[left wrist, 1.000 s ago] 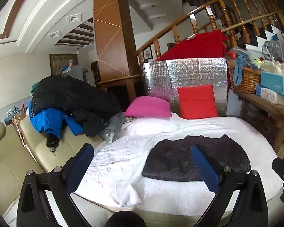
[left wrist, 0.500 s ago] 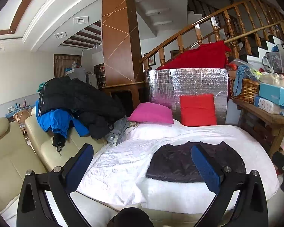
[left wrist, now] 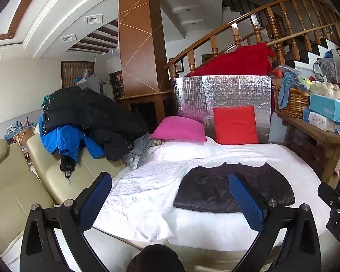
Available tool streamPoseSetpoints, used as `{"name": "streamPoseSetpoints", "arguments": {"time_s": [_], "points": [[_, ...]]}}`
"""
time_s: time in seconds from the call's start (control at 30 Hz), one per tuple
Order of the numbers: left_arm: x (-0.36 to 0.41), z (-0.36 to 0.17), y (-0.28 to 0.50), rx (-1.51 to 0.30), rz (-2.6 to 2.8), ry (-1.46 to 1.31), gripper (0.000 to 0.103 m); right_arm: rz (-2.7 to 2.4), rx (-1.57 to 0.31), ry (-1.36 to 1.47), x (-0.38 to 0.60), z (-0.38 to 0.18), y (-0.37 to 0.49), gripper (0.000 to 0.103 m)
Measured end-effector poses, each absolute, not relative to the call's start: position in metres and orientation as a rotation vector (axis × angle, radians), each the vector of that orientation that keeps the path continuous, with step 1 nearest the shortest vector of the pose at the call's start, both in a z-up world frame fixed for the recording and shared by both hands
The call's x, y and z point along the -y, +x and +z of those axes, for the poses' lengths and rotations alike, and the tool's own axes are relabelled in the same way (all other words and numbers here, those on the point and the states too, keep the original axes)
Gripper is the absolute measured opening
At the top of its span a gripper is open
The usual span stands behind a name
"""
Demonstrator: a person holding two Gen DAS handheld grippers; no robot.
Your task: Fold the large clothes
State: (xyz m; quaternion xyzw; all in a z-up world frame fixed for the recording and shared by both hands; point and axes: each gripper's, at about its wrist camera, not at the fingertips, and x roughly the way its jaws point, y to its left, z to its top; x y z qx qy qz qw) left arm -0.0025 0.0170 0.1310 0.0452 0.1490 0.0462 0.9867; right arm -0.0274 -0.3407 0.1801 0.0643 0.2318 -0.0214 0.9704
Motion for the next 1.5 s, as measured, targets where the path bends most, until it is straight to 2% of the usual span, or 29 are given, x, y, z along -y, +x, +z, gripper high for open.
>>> {"name": "streamPoseSetpoints", "arguments": {"time_s": [1.5], "points": [[-0.0173,0.1255,0.0025,-0.328,0.101,0.084,0.103,-0.044,-0.487,0.151,0.3419,0.1719,-0.0219,0.073]]}}
